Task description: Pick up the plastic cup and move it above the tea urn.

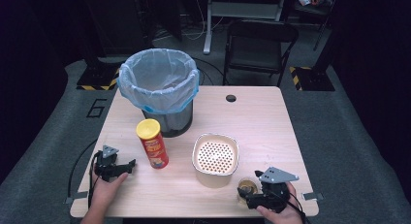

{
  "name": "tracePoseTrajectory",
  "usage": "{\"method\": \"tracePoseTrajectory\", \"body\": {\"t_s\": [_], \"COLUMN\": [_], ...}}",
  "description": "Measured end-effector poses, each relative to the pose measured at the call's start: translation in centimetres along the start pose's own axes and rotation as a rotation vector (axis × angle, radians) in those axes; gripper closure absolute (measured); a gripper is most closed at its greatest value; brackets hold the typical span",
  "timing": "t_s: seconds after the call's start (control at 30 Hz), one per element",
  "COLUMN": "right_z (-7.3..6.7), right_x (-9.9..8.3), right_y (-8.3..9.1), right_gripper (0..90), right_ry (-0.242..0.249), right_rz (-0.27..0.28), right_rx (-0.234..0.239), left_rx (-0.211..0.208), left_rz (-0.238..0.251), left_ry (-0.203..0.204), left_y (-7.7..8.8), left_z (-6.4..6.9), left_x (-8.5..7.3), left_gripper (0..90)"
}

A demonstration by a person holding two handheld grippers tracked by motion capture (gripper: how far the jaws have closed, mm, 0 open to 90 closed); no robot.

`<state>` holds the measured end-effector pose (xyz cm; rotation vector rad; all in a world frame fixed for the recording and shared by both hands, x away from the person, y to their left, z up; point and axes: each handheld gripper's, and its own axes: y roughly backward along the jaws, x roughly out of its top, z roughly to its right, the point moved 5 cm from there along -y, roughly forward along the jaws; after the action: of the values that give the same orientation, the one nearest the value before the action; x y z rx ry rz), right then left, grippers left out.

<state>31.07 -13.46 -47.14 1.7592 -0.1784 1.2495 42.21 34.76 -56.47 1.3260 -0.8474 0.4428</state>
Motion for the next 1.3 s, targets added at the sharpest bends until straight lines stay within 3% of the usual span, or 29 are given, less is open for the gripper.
{"method": "tracePoseTrajectory", "body": {"t_s": [0.23,0.43,0.7,0.83,0.97,1.3], "right_z": [-0.3,-0.4,-0.6,-0.9,-0.8,-0.8], "right_x": [-1.5,-2.3,-2.5,-2.5,-2.8,-3.4], "right_y": [-0.8,-1.2,-1.8,-2.2,-2.6,-2.8], "right_gripper": [15.2,19.3,19.8,18.5,18.7,27.3], "right_ry": [0.034,0.033,0.016,0.026,0.067,0.016], "right_rz": [-0.018,-0.013,-0.015,-0.017,-0.044,-0.044], "right_rx": [-0.036,-0.05,-0.025,-0.051,-0.096,-0.067], "left_rx": [0.0,0.0,0.001,0.0,0.0,0.0], "left_rz": [-0.004,-0.003,-0.003,-0.003,-0.003,-0.002], "left_ry": [-0.002,0.001,-0.002,-0.001,0.001,0.002], "left_y": [0.0,0.0,0.0,0.0,0.0,0.0], "left_z": [0.0,0.0,0.0,0.0,0.0,0.0], "left_x": [0.0,0.0,0.0,0.0,0.0,0.0], "left_gripper": [12.4,12.5,12.4,12.5,12.4,12.5]}}
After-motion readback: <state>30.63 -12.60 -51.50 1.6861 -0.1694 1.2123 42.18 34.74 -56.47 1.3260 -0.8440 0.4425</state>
